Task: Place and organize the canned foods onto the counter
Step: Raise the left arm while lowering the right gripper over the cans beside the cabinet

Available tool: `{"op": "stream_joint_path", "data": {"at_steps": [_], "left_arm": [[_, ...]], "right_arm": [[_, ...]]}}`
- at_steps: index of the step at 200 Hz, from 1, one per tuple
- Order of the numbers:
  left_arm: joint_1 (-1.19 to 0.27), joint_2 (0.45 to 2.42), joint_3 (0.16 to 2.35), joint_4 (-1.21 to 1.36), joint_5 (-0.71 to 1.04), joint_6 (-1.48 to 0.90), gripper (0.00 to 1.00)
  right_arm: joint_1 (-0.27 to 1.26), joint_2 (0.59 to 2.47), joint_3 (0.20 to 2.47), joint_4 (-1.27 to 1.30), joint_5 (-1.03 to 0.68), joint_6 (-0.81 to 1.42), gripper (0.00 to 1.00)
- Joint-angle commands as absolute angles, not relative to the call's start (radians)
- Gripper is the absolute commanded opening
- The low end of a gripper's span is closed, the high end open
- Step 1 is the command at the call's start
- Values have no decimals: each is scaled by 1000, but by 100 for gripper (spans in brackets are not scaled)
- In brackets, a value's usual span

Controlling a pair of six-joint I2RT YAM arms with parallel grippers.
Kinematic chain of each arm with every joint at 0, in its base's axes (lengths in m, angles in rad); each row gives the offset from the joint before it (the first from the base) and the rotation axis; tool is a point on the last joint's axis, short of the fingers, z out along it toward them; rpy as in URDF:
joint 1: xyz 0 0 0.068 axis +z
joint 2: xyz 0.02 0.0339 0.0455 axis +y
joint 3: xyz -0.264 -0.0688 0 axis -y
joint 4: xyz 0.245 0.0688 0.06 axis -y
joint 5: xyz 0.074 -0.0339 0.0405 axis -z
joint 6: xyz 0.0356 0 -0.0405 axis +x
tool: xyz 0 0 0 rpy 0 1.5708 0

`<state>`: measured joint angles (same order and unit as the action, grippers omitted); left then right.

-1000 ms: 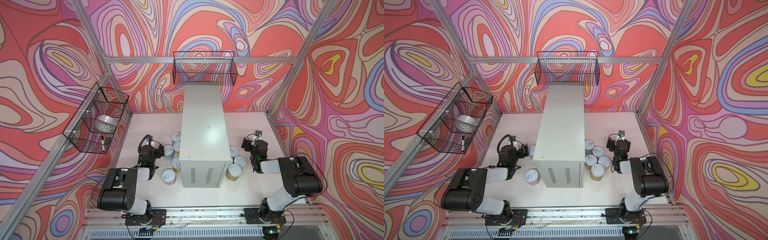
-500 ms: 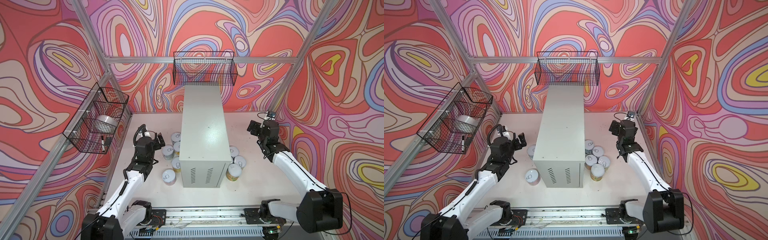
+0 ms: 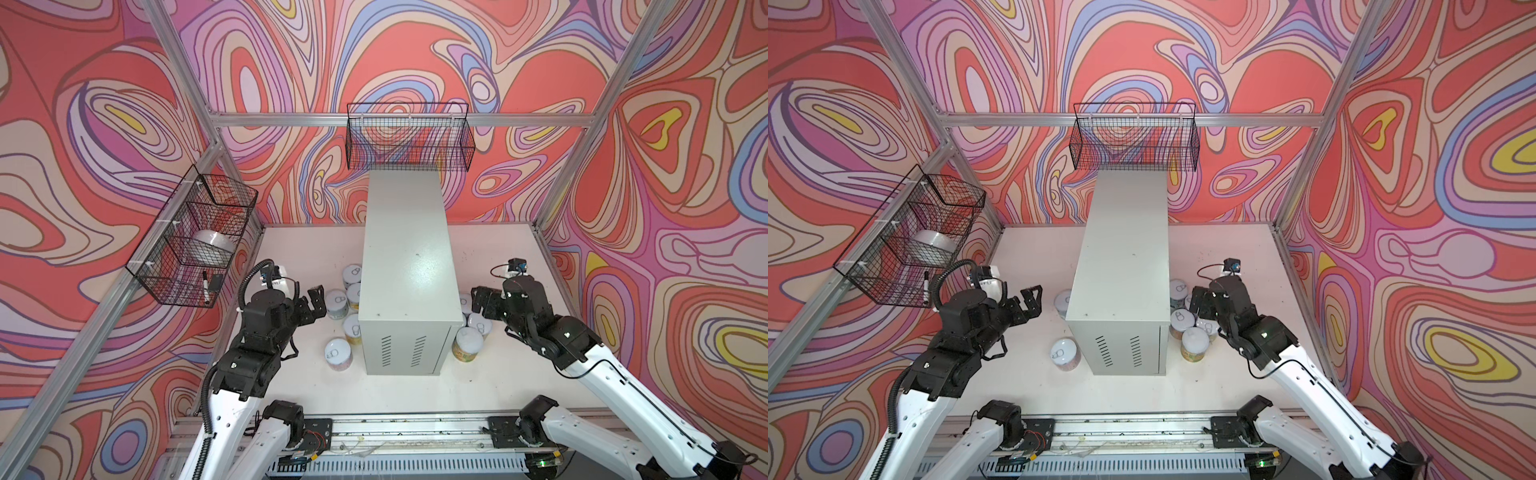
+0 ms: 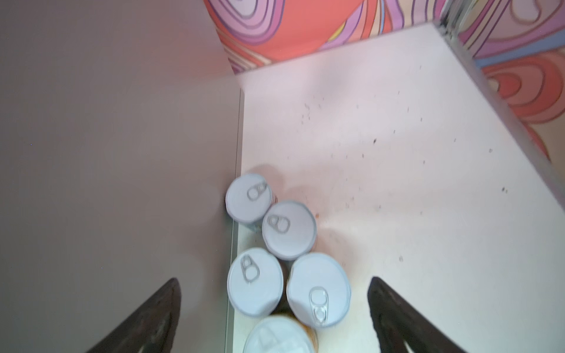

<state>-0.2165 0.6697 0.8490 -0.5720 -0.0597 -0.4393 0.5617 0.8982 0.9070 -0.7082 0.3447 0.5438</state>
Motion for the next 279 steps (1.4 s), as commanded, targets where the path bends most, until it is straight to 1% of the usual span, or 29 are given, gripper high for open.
{"op": "stream_joint_path", "data": {"at_steps": [1,25,38,92,120,147,193,242,279], "left_arm": [[-219,680,836,-650,13,-470,100],[-219,680,804,-611,30,-488,100],[-219,685,787,-597,30,-487,100],[-219,695,764,-578,38,-479,100],[-219,707,752,-559,56,-489,100],[-219,703,745,-552,63,-496,100],[-219,703,730,-538,69,-507,100],[-221,695,692,-504,86,-531,100],[-223,698,663,-476,100,-546,100]], "right_arm": [[642,898,859,-848,399,686,99],[742,903,815,-879,455,786,98],[760,914,791,-893,460,830,98],[763,889,632,-792,393,893,94],[772,863,566,-697,383,897,94],[783,859,558,-662,395,886,95],[788,927,533,-591,399,860,96],[790,977,492,-512,431,905,91],[790,1021,481,-483,472,902,90]]}}
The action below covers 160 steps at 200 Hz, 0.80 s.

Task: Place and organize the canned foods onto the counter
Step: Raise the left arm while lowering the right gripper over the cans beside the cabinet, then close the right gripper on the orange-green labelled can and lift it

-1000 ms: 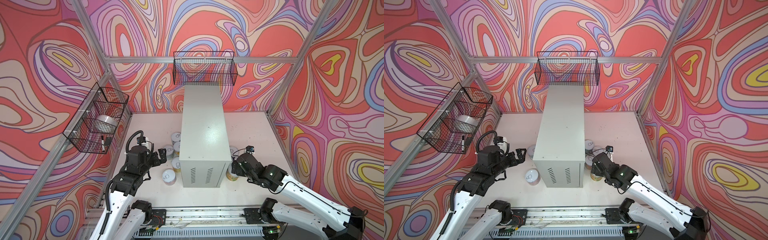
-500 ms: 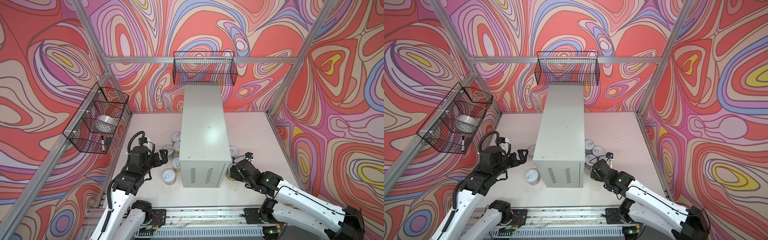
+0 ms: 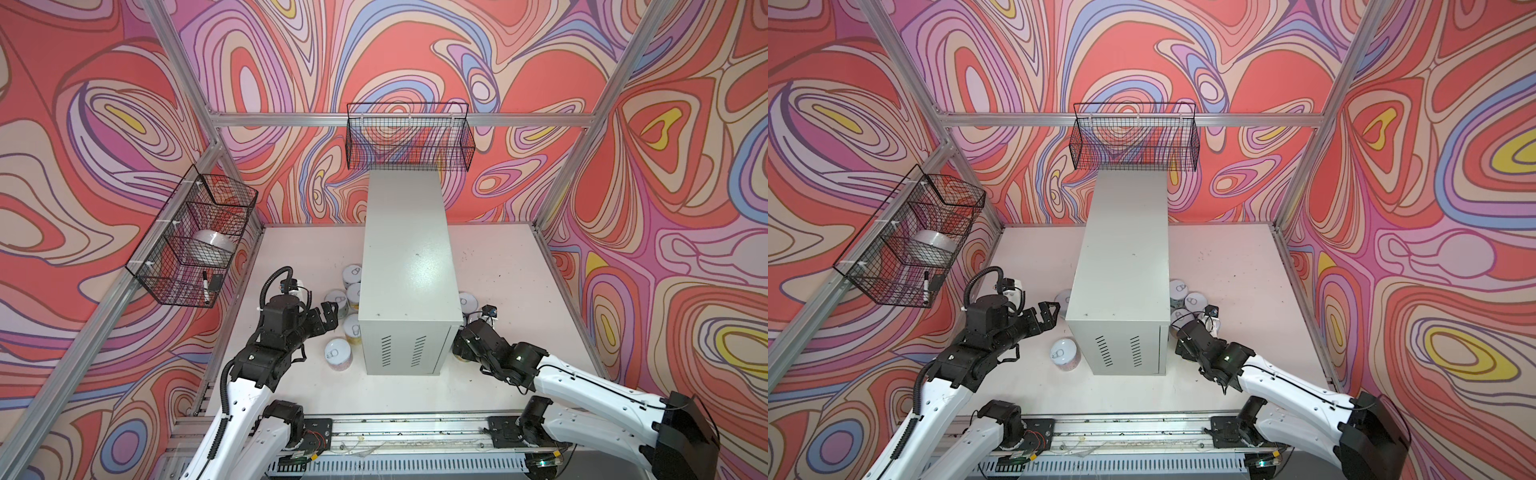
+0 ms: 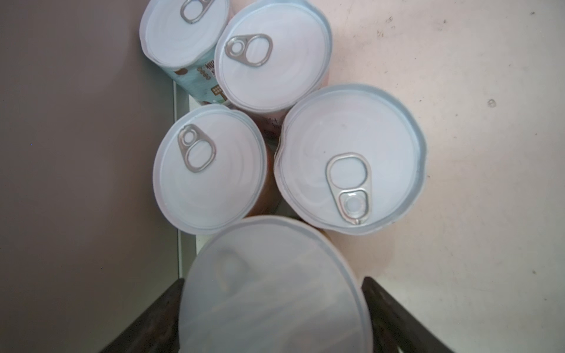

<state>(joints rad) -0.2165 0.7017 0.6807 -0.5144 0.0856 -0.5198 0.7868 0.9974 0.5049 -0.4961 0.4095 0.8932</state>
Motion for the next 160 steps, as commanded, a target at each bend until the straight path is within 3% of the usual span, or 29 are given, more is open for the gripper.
{"op": "stream_joint_path", "data": {"at_steps": [1,160], "left_arm": [[-223,698,663,-475,101,-547,100],[-239,711,643,-450,104,-552,100]], "right_arm": [[790,1021,481,-482,472,902,90],[829,1136,469,-461,546,978,90]]}}
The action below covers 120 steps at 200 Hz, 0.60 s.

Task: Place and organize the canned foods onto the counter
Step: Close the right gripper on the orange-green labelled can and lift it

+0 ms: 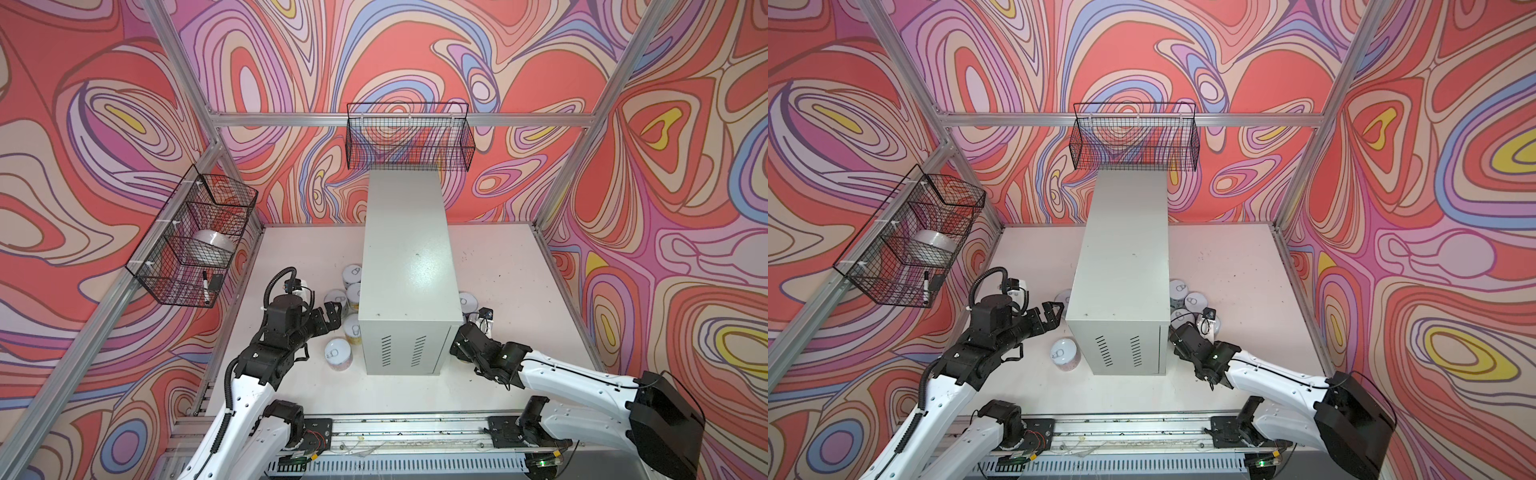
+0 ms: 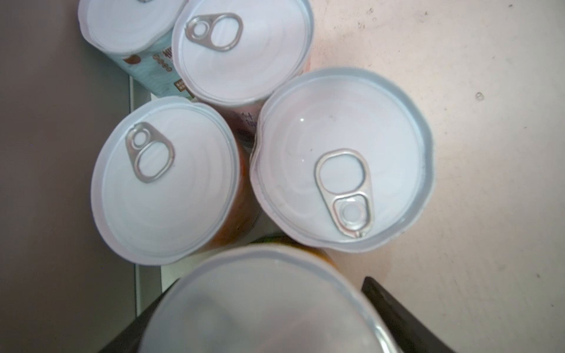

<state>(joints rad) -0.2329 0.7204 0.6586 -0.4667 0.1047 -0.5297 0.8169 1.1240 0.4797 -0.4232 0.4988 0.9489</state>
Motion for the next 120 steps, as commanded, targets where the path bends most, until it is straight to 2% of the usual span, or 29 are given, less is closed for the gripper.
{"op": "stream_joint_path", "data": {"at_steps": [1,50,69,92,98,110,120], "left_arm": [[-238,710,644,-450,104,-552,100],[-242,704,644,-449,100,-558,100],[-243,701,656,-455,82,-560,100],[-244,713,694,-471,72,-553,100],[-244,719,707,-478,65,-551,100],[-243,732,738,-493,38,-554,100],[-244,745,762,-511,-1,-565,100]], "right_arm": [[830,1136,469,-461,549,979,90],[842,1163,482,-480,583,1007,82],[845,1156,481,-484,588,1015,72],[850,1129,480,-499,591,1018,52],[851,1120,482,-503,591,1017,42],[851,1102,489,-515,589,1011,11],[851,1091,502,-536,591,1007,0]]}}
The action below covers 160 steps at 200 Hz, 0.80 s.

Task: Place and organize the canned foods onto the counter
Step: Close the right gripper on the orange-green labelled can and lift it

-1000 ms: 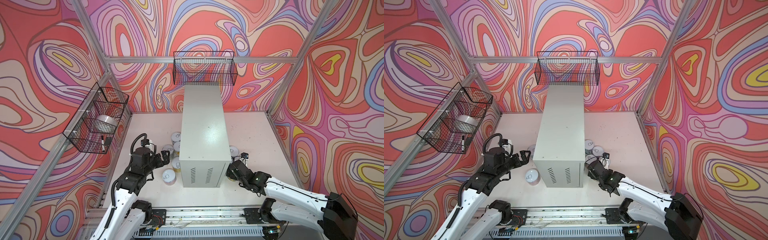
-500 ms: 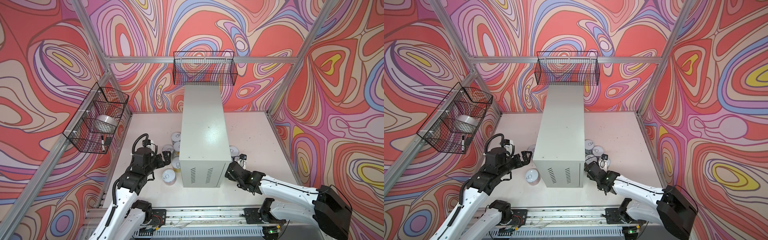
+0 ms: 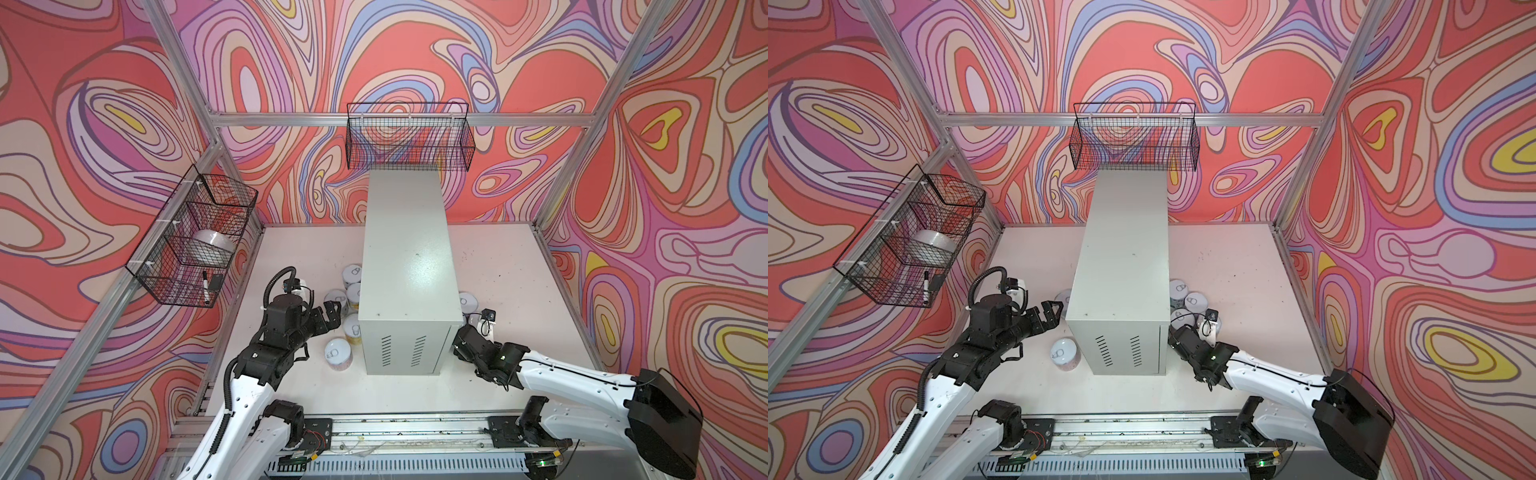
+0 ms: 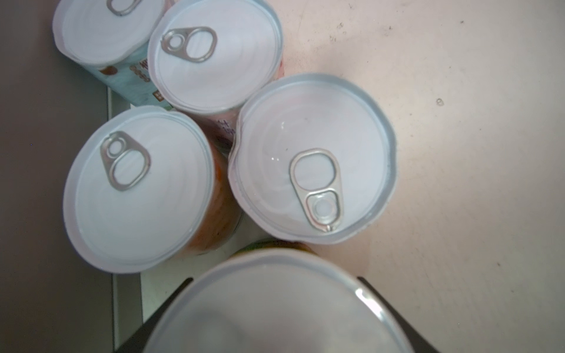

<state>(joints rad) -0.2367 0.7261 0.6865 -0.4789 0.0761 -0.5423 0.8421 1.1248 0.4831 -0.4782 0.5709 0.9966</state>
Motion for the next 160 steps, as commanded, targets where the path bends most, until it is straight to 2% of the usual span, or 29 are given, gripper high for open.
{"op": "stream_joint_path", "data": {"at_steps": [1,59,94,121,160], "left_arm": [[-244,746,764,-512,-6,-565,100],[-244,764,876,-485,-100,-497,100],[-243,930,1129,-697,-72,-424,100],[-243,917,1143,-622,-92,-371,100],[-243,1024,1306,-695,-95,-319,100]], "right_arm": [[850,1089,503,-539,591,1006,0],[852,982,694,-759,570,944,0],[852,962,974,-998,634,869,0],[851,1032,1253,-1165,731,792,0],[831,1212,1635,-1239,818,577,0]]}}
